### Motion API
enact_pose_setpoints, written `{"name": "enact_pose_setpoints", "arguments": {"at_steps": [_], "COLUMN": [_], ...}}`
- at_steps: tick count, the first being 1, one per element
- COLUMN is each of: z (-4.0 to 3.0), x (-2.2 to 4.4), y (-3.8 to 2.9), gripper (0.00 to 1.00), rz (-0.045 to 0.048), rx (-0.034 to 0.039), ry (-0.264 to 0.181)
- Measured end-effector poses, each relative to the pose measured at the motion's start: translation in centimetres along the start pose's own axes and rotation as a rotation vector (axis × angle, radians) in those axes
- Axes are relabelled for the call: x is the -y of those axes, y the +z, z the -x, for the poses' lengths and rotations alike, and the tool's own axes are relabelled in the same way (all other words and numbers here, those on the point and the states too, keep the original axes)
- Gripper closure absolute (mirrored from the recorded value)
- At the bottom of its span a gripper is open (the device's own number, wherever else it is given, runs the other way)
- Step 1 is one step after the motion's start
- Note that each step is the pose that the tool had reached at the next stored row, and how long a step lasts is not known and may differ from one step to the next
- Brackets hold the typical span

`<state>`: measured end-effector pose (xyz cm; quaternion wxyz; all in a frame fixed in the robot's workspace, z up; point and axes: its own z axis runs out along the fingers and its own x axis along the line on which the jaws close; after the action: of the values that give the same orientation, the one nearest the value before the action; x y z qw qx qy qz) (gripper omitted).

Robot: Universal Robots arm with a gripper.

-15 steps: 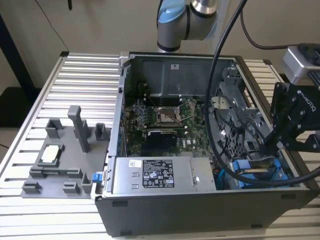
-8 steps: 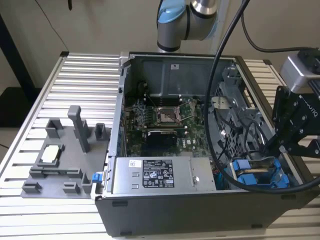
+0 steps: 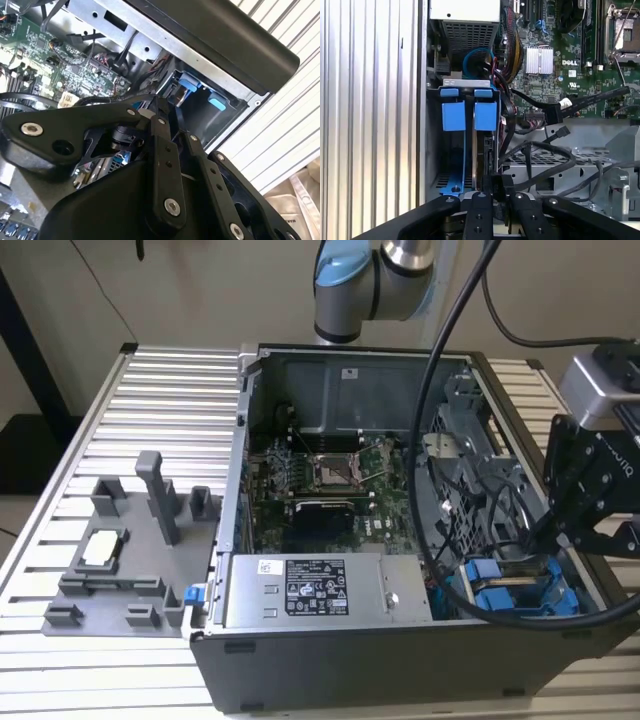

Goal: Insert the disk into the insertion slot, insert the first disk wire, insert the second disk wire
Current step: 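Insert the first disk wire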

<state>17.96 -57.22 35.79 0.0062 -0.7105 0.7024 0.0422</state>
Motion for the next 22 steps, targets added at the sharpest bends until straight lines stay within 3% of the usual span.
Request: {"name": "enact_pose_setpoints", "arguments": {"at_steps": [11,16,22], "z": [-0.06,-0.09,-0.11], "x": [0.03,0.05,0.14], "y": [0.82,1.31,1.55], "gripper": [0.81,0.81,0.81], "rz": [-0.0003,0.0078,0.0089], "rx": [0.0008,0.0008,0.0012], "ry": [0.008,0.007,0.006]}}
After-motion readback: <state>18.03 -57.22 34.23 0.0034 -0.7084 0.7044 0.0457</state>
